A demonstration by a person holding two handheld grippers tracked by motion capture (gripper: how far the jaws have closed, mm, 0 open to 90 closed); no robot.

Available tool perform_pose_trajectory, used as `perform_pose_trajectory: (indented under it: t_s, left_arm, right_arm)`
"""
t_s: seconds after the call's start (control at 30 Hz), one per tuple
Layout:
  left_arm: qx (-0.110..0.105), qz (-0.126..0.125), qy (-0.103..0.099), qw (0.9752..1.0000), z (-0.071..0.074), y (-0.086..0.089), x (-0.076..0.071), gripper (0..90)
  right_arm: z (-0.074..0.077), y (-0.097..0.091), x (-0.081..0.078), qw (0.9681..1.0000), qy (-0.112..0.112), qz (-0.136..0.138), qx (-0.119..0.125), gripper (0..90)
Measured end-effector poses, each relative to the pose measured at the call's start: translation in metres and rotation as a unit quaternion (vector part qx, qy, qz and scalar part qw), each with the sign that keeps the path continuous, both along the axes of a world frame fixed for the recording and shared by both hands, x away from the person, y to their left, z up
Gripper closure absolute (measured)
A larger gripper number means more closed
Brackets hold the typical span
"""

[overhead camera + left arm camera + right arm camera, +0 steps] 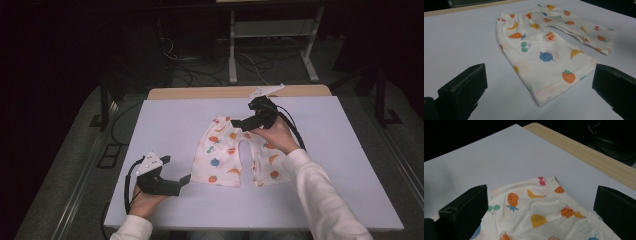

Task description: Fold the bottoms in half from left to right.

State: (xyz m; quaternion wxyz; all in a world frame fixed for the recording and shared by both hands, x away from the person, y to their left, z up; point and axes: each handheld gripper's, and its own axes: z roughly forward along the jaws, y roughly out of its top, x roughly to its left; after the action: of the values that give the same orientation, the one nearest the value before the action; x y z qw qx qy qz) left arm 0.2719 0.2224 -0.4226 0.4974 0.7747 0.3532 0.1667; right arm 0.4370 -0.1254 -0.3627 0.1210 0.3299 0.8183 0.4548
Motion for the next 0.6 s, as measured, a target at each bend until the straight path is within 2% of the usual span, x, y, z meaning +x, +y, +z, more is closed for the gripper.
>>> perform_pose_trajectory:
  t_s: [0.3,0.6]
  left_arm:
    - [-0.003,0.001,-0.002,1.0,0.001,0.0,-0.001,0.0]
    - [-0.005,-0.002,-0.003,1.0,0.002,0.001,-0.001,0.0]
  right_arm:
    - [-0.009,0.011,0.015,0.9998,0.016,-0.008,-0.012,0.0]
    - [-0.015,0.022,0.027,0.9995,0.021,-0.016,-0.017,0.0]
